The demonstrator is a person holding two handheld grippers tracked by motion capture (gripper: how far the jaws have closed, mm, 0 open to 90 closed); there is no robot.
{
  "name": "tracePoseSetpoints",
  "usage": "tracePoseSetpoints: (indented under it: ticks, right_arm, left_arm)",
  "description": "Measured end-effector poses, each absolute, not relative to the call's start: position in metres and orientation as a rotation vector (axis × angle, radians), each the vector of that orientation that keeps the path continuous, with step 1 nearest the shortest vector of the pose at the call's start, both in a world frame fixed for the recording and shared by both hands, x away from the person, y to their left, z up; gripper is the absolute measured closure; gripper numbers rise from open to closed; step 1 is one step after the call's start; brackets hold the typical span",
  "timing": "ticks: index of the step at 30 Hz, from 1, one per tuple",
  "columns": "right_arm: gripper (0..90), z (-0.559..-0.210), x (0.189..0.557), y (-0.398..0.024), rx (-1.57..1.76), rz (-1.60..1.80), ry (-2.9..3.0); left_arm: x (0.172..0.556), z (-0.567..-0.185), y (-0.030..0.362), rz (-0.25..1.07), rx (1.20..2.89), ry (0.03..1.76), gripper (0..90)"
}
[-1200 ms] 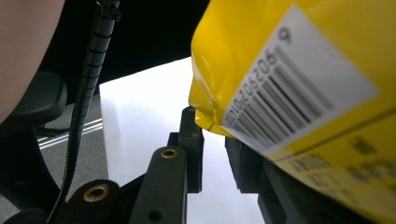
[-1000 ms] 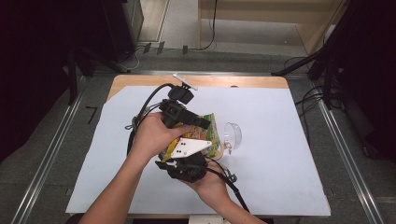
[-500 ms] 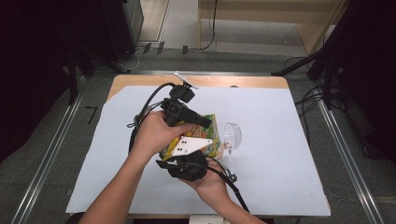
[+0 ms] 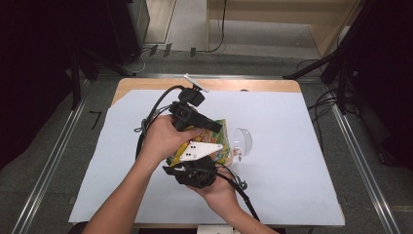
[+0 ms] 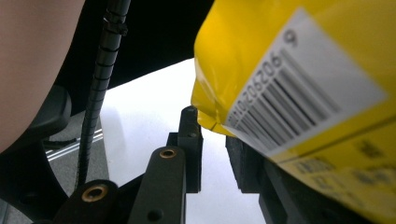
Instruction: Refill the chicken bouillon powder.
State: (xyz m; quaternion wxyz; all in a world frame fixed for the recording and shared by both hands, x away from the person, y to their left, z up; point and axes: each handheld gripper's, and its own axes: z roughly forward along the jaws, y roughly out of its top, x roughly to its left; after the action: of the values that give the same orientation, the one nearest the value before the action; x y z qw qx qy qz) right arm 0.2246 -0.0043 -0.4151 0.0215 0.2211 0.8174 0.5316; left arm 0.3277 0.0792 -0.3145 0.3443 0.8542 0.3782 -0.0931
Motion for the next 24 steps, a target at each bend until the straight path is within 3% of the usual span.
tracePoseSetpoints:
  ticks: [24]
  right_arm:
    - [77.3,-0.4122,0.2228,0.0014,0.648,1.667,2.546]
  left_arm:
    - [0.321,-0.3098,0.0865,-0.218,2.219,1.012,74.5]
